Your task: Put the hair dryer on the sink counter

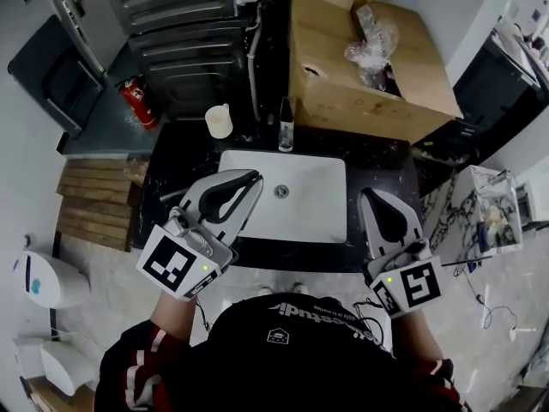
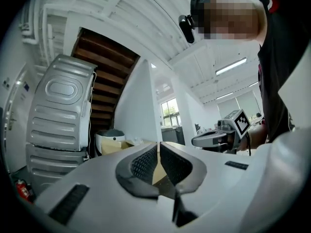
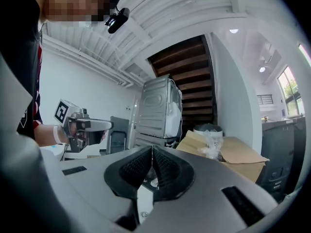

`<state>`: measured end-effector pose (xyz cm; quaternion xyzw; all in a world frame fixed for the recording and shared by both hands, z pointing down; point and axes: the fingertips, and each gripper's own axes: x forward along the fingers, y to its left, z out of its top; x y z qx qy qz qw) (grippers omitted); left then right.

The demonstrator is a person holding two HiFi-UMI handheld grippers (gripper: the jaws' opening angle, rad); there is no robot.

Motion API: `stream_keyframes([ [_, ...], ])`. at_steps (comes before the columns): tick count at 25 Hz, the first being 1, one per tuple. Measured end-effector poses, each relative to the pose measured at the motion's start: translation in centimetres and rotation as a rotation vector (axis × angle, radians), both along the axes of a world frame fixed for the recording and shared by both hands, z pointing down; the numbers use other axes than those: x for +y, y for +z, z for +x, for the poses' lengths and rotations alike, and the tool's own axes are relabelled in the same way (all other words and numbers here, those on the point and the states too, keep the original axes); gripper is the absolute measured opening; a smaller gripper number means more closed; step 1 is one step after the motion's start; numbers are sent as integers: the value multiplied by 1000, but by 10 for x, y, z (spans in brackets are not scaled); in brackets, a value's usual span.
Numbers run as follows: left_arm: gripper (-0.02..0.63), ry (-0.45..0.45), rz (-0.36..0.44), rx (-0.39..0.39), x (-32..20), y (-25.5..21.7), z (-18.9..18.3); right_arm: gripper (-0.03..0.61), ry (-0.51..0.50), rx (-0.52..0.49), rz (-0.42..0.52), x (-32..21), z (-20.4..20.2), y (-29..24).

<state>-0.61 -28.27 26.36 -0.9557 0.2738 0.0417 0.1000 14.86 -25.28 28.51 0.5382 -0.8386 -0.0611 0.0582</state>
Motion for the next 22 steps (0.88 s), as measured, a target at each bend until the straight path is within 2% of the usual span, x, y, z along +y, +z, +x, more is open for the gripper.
stream_keyframes([
  [3, 26, 5, 2, 35, 9, -3, 22, 40, -11, -8, 21, 0, -6, -4],
  [9, 26, 15, -31, 18, 18, 9, 57, 40, 37, -70, 51, 0, 7, -11],
  [12, 26, -1, -55, 27, 14, 9, 60, 40, 69, -91, 57, -2, 15, -13],
  [18, 26, -90, -78, 28, 2, 12, 55, 40, 83, -104, 66, -3, 19, -17],
  [22, 26, -99, -92, 42, 0, 14, 53, 40, 80, -105, 62, -5, 18, -15],
])
